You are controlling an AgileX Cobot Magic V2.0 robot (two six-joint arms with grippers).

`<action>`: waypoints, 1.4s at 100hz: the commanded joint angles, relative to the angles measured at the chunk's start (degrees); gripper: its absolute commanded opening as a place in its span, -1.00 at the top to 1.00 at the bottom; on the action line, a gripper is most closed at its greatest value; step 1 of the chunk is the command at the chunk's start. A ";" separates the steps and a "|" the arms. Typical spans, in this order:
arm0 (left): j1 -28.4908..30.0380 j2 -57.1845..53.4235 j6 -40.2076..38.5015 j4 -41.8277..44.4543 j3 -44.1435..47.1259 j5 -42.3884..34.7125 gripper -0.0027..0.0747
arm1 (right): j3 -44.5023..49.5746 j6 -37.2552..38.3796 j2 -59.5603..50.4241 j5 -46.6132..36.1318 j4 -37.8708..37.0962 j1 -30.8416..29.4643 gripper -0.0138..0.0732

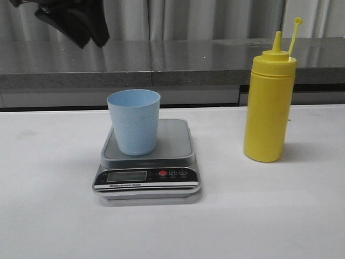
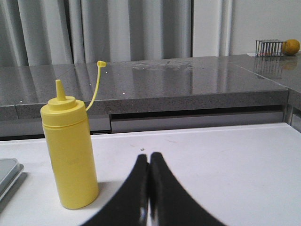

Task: Pour seasoning into cup on scale with both arms
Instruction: 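Raise the left gripper away from the cup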

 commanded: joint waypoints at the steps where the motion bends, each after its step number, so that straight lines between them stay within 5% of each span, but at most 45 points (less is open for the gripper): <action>1: 1.36 -5.44 -1.04 0.38 -0.35 -2.17 0.37 | -0.84 -0.01 -1.25 -4.59 -0.19 0.02 0.84; 40: 4.75 -18.21 -1.04 0.88 10.53 -5.83 0.98 | -0.84 -0.01 -1.25 -4.59 -0.19 0.02 0.84; 140: 4.75 -58.83 -7.29 8.46 40.81 -13.37 0.98 | -0.84 -0.01 -1.25 -4.59 -0.19 0.02 0.84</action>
